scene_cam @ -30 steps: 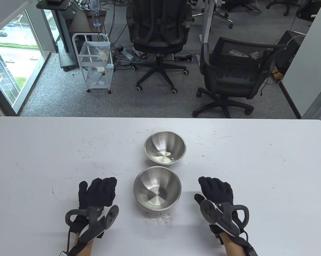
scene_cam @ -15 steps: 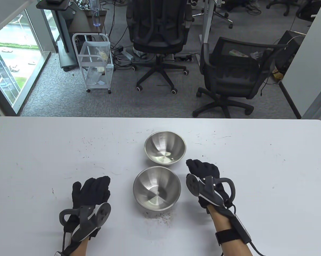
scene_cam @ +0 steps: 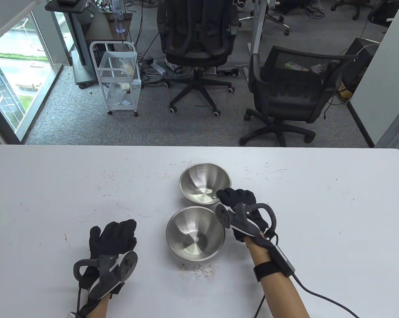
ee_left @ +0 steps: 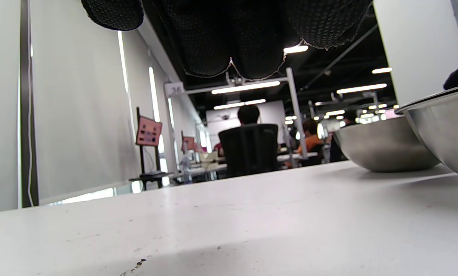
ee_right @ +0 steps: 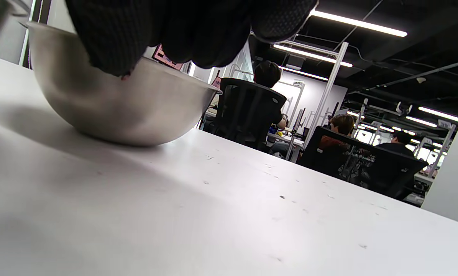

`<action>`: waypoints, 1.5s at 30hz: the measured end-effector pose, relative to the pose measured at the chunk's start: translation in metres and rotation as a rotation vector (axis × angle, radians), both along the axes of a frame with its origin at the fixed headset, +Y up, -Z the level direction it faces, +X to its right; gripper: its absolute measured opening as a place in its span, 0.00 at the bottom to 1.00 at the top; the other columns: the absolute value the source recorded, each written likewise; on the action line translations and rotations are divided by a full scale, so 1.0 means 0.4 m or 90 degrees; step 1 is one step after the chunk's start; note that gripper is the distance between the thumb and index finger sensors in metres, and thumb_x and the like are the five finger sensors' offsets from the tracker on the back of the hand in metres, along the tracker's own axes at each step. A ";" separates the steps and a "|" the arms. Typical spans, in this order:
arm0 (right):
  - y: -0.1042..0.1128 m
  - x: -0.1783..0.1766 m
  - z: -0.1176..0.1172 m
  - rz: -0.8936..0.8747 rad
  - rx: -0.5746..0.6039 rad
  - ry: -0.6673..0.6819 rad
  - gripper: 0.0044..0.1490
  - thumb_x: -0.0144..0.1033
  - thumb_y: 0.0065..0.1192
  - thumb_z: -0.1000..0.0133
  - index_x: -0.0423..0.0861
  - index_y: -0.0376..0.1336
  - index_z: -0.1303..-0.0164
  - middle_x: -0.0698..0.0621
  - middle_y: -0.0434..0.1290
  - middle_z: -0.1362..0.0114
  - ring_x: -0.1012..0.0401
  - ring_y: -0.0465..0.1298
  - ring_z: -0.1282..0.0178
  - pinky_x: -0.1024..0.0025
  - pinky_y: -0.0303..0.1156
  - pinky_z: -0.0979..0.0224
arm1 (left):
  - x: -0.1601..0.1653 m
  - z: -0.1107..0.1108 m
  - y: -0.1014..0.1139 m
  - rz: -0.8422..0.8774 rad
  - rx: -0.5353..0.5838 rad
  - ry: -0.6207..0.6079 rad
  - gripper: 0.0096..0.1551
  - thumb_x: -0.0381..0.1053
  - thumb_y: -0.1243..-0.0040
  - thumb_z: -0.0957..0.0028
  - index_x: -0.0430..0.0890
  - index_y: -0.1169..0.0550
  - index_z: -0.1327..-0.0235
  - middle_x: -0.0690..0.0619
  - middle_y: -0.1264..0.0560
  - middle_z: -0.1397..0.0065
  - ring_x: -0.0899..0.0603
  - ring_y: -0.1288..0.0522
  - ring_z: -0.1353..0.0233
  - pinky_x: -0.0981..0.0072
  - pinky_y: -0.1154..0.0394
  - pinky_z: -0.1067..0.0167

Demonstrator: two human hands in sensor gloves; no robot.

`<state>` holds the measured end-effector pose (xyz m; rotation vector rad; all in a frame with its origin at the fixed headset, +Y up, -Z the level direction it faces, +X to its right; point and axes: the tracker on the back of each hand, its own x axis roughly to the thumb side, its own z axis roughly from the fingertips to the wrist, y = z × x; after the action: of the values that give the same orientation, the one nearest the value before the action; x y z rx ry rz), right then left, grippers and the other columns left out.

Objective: Nest mixing bowl into mixing bowl

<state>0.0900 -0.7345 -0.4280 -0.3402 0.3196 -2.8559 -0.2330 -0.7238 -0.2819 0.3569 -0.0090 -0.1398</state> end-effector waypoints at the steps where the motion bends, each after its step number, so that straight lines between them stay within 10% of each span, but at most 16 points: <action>1: -0.005 -0.006 -0.008 0.014 0.004 0.004 0.30 0.56 0.70 0.53 0.67 0.69 0.38 0.63 0.77 0.29 0.62 0.80 0.35 0.53 0.71 0.27 | 0.000 0.000 0.001 -0.001 -0.001 0.000 0.35 0.61 0.44 0.46 0.62 0.32 0.22 0.63 0.24 0.22 0.47 0.26 0.21 0.34 0.36 0.23; 27: -0.003 -0.027 -0.052 0.113 0.091 0.040 0.12 0.49 0.72 0.49 0.74 0.77 0.60 0.71 0.85 0.42 0.65 0.83 0.44 0.54 0.71 0.27 | -0.014 -0.007 -0.001 0.009 -0.017 0.012 0.35 0.62 0.44 0.46 0.62 0.32 0.21 0.63 0.24 0.22 0.47 0.26 0.21 0.34 0.36 0.23; 45: 0.145 0.012 0.174 0.115 0.155 0.074 0.13 0.46 0.73 0.49 0.73 0.77 0.58 0.67 0.85 0.42 0.64 0.83 0.44 0.53 0.71 0.27 | -0.015 -0.004 -0.009 0.027 -0.012 -0.001 0.35 0.62 0.44 0.46 0.62 0.32 0.22 0.63 0.23 0.23 0.47 0.26 0.21 0.34 0.36 0.23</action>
<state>0.0946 -0.6764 -0.3585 -0.4615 0.6187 -2.5901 -0.2390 -0.7273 -0.2833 0.3382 -0.0046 -0.0979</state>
